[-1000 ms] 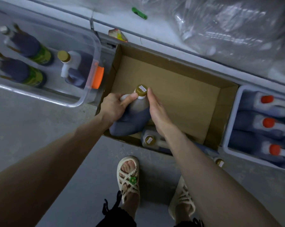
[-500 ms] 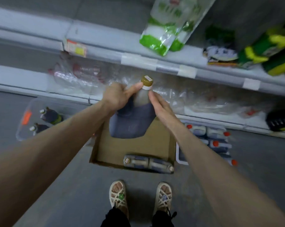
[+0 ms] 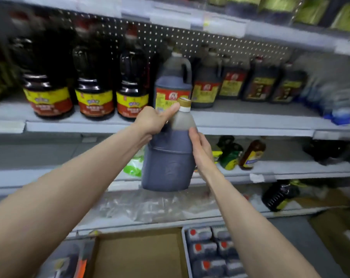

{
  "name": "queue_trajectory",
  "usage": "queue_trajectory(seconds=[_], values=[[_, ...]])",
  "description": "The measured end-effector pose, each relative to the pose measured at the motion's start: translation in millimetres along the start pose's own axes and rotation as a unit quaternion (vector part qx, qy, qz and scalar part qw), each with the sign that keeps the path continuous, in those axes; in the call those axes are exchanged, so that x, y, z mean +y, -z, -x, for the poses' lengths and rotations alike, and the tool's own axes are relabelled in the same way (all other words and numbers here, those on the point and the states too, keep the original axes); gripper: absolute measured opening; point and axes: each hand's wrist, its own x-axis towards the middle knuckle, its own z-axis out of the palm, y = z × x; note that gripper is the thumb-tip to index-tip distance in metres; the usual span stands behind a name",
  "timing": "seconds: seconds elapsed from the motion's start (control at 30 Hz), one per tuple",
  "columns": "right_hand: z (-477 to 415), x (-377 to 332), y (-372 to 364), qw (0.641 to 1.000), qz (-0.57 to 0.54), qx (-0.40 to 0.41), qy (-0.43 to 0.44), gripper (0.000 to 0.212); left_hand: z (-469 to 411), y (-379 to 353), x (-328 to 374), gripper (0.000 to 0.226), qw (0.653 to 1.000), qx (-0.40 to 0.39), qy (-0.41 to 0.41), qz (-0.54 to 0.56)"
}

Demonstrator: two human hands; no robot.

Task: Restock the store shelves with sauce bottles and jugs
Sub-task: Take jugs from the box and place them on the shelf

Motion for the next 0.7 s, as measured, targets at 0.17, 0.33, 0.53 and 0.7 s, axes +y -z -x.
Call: queue_trajectory(seconds=[0.17, 0.33, 0.53, 0.7], values=[[-25.2, -41.3, 58.9, 0.999, -0.036, 0.021, 0.013, 0.042, -16.9, -41.9, 61.8, 0.058, 0.999, -0.005, -0.010, 0.053], [-76.1, -55.0, 117.2, 0.998, -0.038, 0.029, 0.031, 0.043, -46.0, -94.6, 100.7, 0.064, 0.998, 0.023, -0.020, 0.047], [-150.9, -63.0, 162.5, 0.997, -0.027, 0.004, 0.077, 0.039, -88.9, -146.8, 130.0, 0.065, 0.991, 0.063, -0.022, 0.115], [-201.3, -57.4, 170.7, 0.996, -0.021, -0.008, 0.090, 0.034, -122.4, -171.4, 138.1, 0.069, 0.982, 0.094, -0.038, 0.157]])
